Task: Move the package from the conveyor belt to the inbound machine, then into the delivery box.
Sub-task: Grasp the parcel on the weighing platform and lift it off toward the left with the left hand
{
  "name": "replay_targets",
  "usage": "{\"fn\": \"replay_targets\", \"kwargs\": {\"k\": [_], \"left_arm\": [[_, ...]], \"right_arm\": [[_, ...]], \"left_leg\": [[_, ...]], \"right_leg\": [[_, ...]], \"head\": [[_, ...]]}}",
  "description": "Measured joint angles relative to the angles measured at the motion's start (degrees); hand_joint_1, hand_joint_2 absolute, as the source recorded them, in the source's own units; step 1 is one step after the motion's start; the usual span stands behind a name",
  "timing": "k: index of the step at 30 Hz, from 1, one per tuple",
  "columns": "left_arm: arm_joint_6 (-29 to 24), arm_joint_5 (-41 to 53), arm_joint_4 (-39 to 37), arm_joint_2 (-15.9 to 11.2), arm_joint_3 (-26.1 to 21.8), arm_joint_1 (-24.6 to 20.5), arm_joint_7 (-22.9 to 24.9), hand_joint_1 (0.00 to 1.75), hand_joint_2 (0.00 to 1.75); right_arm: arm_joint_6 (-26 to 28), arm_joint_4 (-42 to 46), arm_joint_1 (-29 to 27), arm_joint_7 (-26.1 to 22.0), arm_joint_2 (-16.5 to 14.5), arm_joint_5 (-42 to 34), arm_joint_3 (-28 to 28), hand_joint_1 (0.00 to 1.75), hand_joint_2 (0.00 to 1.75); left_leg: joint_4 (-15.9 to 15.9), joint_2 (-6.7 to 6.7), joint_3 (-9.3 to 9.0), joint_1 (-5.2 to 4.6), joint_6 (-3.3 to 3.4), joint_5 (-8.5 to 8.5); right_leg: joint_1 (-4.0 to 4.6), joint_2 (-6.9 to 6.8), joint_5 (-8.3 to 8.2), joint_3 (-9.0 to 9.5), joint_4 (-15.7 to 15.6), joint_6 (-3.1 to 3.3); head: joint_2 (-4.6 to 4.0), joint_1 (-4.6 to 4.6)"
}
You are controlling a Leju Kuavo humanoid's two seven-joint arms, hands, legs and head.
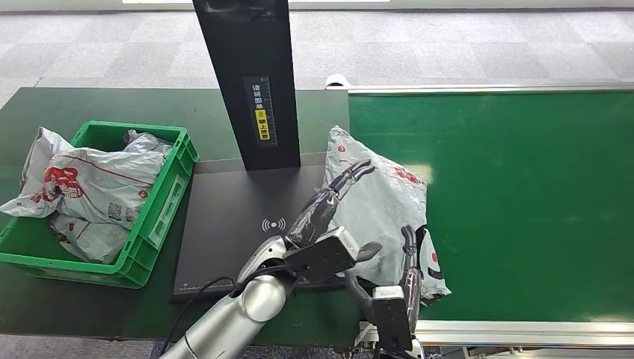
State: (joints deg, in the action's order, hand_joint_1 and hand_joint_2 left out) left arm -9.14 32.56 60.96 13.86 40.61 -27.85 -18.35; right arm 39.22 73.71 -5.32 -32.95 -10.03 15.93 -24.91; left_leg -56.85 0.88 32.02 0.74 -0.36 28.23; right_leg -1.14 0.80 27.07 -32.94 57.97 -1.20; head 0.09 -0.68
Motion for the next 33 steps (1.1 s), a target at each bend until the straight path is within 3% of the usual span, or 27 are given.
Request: {"fn": "replay_targets", "kwargs": {"k": [7,12,14,19,26,33], "left_arm": [[-1.03,2.54,-8.86,1.95,0.42,-4.87,0.51,0.0,1.75],[-12.11,20.36,-19.81,2.51,3.33,-9.14,9.39,0.0,1.75],[-13.56,24.87,-24.8,2.57,4.26,-10.37,12.29,0.0,1.75],[-12.98,30.37,-33.15,2.58,5.81,-11.8,14.88,0.0,1.75],[-8.93,36.34,-38.3,3.07,7.75,-13.85,18.14,0.0,1.75],[-7.57,37.44,-39.69,3.42,8.51,-14.39,18.93,0.0,1.75]], "right_arm": [[-0.33,-0.91,1.26,-0.42,-0.07,-0.57,-0.41,0.0,1.75],[-0.25,-1.46,1.96,-2.35,-0.05,-2.39,-0.61,0.0,1.75],[0.01,-1.64,2.3,-3.08,-0.03,-2.83,-0.91,0.0,1.75],[0.43,-2.56,2.64,-5.51,0.06,-1.95,-1.08,0.0,1.75],[0.68,-1.51,0.21,-6.06,-1.02,13.64,2.93,0.0,1.75],[0.69,-1.07,-0.97,-6.05,-1.98,15.27,4.82,0.0,1.75]], "left_leg": [[0.0,0.0,0.0,0.0,0.0,0.0],[0.0,-0.01,-0.01,0.0,0.0,0.0],[0.0,-0.06,-0.02,0.0,0.0,0.0],[0.0,-0.02,0.02,0.0,0.0,0.0],[0.0,0.08,0.12,0.0,0.0,0.0],[0.01,0.09,0.1,0.0,0.0,-0.01]], "right_leg": [[0.0,0.0,0.0,0.0,0.0,0.0],[0.0,0.01,0.0,0.01,0.01,0.0],[0.0,0.04,0.0,0.01,0.01,0.0],[0.0,0.03,0.0,0.0,0.02,0.0],[0.0,-0.05,0.01,-0.01,0.02,-0.01],[0.0,-0.05,0.01,0.01,0.02,-0.01]], "head": [[0.0,-0.01],[0.0,-0.01],[0.0,-0.01],[0.0,-0.01],[0.0,0.02],[0.0,0.0]]}}
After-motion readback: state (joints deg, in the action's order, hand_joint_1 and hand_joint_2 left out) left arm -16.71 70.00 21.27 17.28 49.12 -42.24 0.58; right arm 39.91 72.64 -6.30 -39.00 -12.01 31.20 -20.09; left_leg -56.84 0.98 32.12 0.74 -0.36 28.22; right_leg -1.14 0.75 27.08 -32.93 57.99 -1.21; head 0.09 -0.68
